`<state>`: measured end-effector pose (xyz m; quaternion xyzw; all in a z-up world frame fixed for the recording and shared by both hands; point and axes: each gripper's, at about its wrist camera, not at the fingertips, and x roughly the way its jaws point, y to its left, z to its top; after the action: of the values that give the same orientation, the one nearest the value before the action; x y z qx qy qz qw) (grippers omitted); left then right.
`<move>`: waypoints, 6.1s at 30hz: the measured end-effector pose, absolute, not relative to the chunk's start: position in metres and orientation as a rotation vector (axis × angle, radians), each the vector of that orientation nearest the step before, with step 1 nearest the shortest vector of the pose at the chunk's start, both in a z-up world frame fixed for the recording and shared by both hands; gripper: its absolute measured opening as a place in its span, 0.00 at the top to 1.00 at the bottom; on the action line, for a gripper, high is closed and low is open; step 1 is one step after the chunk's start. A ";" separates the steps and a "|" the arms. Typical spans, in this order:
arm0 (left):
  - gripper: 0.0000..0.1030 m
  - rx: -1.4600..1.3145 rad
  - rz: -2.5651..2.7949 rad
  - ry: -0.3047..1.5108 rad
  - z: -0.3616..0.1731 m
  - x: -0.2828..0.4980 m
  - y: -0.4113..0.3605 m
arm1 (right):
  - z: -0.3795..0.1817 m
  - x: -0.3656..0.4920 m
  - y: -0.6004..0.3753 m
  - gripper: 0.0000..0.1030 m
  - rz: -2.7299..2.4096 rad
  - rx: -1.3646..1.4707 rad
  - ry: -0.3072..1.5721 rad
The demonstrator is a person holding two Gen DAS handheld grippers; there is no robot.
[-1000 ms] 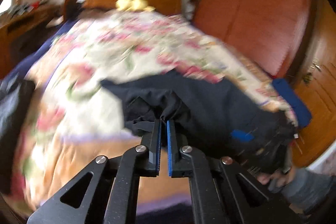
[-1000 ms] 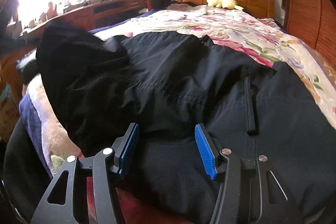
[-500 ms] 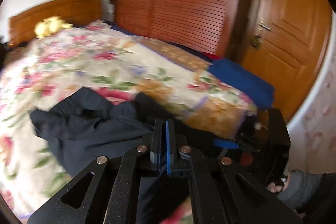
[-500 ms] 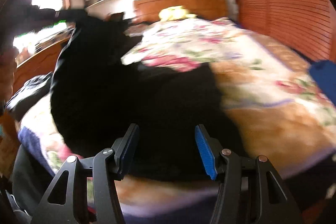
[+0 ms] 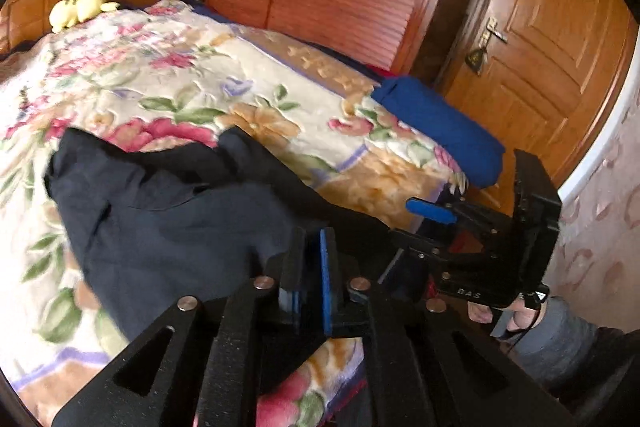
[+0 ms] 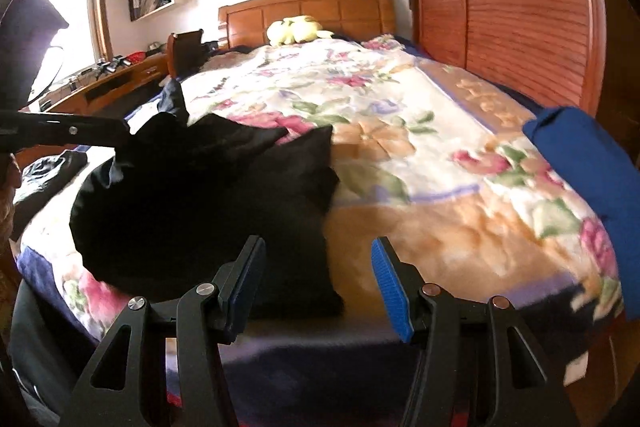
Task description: Fold large clothes
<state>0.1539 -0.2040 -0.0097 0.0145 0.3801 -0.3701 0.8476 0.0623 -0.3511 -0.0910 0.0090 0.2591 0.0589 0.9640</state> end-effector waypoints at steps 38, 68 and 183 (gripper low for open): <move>0.84 -0.064 -0.337 0.765 -0.049 0.130 -0.013 | -0.015 0.198 -0.239 0.44 0.394 -0.161 0.678; 0.84 -0.080 -0.346 0.814 -0.077 0.127 -0.022 | 0.026 0.131 -0.259 0.97 0.364 -0.260 0.430; 0.81 0.202 -0.358 0.969 -0.154 0.425 -0.185 | -0.109 0.155 -0.342 0.56 0.203 -0.082 0.565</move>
<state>0.4250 -0.1847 -0.1538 0.0966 0.4623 -0.1708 0.8647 0.1549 -0.3424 -0.1086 -0.0404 0.2782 0.1000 0.9544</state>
